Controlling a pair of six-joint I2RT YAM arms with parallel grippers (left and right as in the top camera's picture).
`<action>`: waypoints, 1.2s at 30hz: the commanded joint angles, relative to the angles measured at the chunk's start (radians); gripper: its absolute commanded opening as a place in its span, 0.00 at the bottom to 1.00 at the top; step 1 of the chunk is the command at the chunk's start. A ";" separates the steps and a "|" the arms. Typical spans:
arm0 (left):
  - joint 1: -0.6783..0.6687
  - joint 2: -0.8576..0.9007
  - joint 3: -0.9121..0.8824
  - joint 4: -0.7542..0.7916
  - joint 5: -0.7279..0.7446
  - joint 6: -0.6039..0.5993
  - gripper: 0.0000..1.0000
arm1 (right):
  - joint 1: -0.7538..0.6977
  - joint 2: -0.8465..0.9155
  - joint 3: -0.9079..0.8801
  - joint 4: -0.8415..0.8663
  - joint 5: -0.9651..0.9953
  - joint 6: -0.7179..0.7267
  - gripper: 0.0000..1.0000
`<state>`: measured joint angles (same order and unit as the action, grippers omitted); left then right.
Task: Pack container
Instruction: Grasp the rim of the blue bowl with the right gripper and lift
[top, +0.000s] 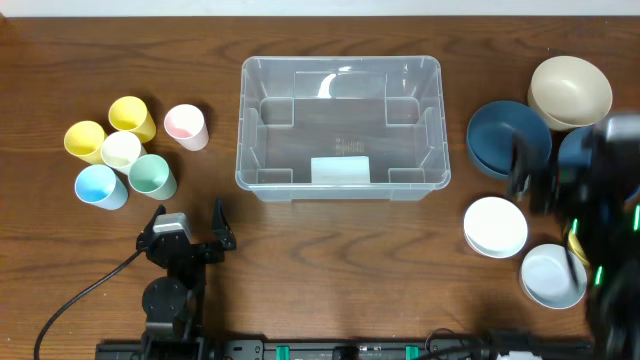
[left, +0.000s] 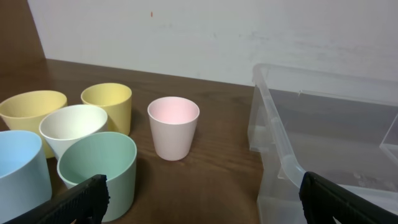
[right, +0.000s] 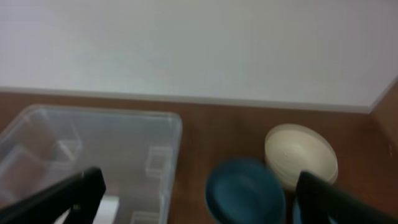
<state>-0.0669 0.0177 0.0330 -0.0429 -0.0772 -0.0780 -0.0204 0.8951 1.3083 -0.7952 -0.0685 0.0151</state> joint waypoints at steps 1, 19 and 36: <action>0.003 0.000 -0.029 -0.023 -0.001 0.002 0.98 | -0.042 0.230 0.185 -0.106 -0.004 -0.013 0.99; 0.003 0.000 -0.029 -0.023 -0.001 0.002 0.98 | -0.082 0.864 0.332 -0.261 -0.023 0.167 0.99; 0.003 0.000 -0.029 -0.023 -0.001 0.002 0.98 | -0.092 1.165 0.332 -0.047 -0.019 0.329 0.98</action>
<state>-0.0669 0.0177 0.0330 -0.0429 -0.0769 -0.0784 -0.1246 2.0304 1.6211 -0.8520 -0.0864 0.3206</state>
